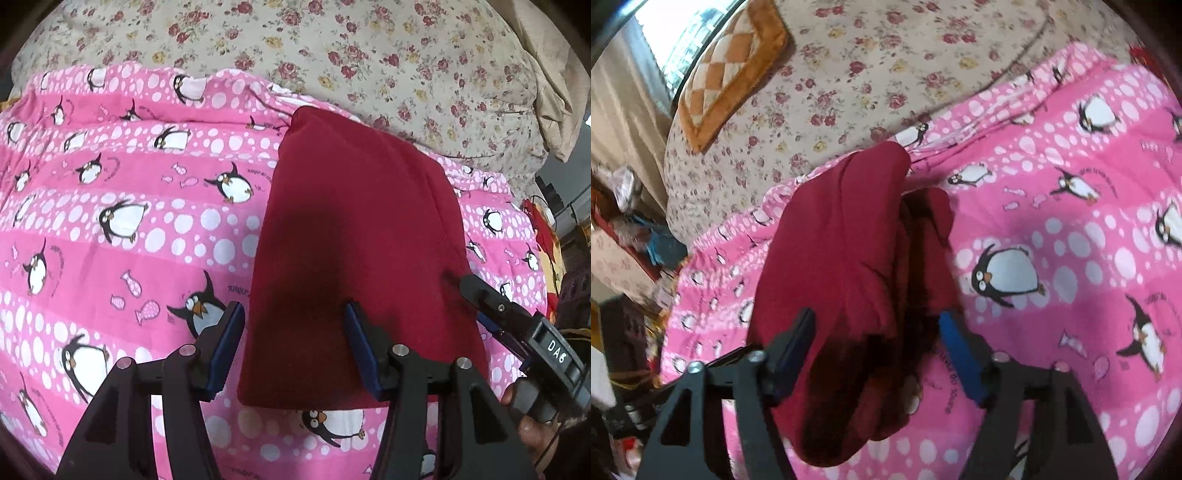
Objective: Fold small clothes
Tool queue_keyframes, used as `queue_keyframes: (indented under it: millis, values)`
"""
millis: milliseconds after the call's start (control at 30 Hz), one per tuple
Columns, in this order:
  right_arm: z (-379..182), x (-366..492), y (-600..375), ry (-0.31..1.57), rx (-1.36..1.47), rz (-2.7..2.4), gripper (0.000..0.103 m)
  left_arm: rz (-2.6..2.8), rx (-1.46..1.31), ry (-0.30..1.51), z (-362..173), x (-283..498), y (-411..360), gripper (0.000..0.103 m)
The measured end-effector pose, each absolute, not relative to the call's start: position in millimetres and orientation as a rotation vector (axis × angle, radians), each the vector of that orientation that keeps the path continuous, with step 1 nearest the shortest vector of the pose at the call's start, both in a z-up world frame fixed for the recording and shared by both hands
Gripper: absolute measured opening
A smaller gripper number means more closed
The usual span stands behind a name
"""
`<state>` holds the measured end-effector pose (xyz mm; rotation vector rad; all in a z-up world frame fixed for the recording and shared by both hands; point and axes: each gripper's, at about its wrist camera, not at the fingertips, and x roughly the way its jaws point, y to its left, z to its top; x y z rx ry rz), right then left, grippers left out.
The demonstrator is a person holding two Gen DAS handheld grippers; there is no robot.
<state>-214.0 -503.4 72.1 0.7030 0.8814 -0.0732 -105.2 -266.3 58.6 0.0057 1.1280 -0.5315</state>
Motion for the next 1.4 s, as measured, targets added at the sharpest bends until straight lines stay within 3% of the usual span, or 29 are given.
queue_keyframes:
  millis: [133,200,433,533,567,600,733,767,833,1033,1100,1233,1400]
  values:
    - [65.7,-209.8,-509.5,0.903,0.724,-0.092,0.078,-0.599,-0.058,1.152,59.1,-90.8,-262.9,0.036]
    - [58.8,-206.2,-513.2,0.907,0.752,-0.101,0.086,-0.638,-0.114,1.173,57.8,-81.3,-260.8,0.037]
    - [33.1,-179.1,-527.9,0.877,0.791,-0.064,0.092,-0.738,-0.254,1.243,32.6,-45.4,-263.3,0.057]
    - [28.8,-160.8,-521.7,0.887,0.750,0.012,0.093,-0.786,-0.310,1.308,13.1,-33.9,-270.9,0.060]
    - [27.1,-153.8,-516.9,0.894,0.712,0.040,0.092,-0.798,-0.332,1.327,8.1,-31.8,-271.3,0.060]
    - [26.4,-148.4,-513.3,0.900,0.681,0.050,0.082,-0.802,-0.352,1.337,4.2,-30.6,-270.9,0.059]
    - [25.4,-140.3,-509.4,0.904,0.701,0.073,0.062,-0.825,-0.346,1.315,14.2,-37.0,-267.4,0.037]
    - [29.6,-141.2,-508.1,0.907,0.712,0.080,0.054,-0.828,-0.337,1.310,19.2,-40.3,-266.2,0.033]
    - [41.8,-145.6,-502.0,0.905,0.710,0.097,0.049,-0.832,-0.310,1.294,36.8,-52.7,-258.5,0.032]
    - [71.7,-170.6,-462.0,0.948,0.785,0.251,0.048,-0.788,-0.269,1.262,77.7,-96.4,-197.2,0.032]
    - [67.3,-178.5,-444.5,0.973,0.794,0.283,0.053,-0.728,-0.264,1.273,68.7,-106.8,-177.5,0.034]
    - [48.5,-181.1,-414.8,1.055,0.685,0.221,0.064,-0.642,-0.354,1.334,25.8,-109.8,-145.3,0.052]
    - [98.4,-205.0,-402.2,1.044,0.501,0.114,0.066,-0.573,-0.326,1.251,48.3,-122.7,-128.8,0.055]
